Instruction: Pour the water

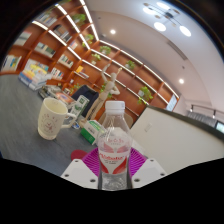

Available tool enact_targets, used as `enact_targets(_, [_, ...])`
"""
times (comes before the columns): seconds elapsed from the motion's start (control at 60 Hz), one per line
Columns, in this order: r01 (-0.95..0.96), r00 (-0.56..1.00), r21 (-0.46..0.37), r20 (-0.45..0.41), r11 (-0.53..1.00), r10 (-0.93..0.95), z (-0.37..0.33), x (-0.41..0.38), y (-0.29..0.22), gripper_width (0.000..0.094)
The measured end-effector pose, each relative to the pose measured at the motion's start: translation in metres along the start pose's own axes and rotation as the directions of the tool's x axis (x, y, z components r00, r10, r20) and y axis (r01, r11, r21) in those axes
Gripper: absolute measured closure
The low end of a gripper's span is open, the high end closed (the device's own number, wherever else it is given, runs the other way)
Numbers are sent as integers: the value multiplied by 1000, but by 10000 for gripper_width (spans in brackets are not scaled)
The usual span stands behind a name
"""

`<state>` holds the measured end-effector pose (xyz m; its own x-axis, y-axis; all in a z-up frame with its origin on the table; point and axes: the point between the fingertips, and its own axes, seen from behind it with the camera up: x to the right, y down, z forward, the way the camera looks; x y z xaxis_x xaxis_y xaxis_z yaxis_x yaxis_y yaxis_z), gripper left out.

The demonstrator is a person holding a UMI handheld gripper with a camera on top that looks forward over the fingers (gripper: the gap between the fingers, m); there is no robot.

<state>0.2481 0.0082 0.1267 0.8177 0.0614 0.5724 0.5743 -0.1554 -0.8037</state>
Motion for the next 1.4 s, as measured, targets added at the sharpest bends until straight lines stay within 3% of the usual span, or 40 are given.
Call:
enact_targets(0.183, [541,838,-1,-84,841,-539,34,-18,-47,576])
enact_targets(0.367, [848,524,-12,-122,529,-843,55,-28,-85,576])
enact_targets(0.65, [997,12,-68,-210,27,-978,67,-37,-124,578])
enact_targets(0.783, [993,-105,-69,-222,-92,-969,72,-47,-125,575])
enact_targets(0.983, [998,25,-44,-232,36,-972,67,-43,-125,576])
enact_targets(1.033, [992,113,-31,-248,125,-962,61,-39,-128,576])
enact_targets(1.1, [938,340,13,-206,345,-917,58,-31,-121,575])
enact_targets(1.183, [735,677,68,-135,675,-724,53,-23,-110,575])
enact_targets(1.25, [513,858,114,-65,851,-509,48,-19,-107,574])
enact_targets(1.4, [-38,995,141,94,989,24,46,-18,-96,574])
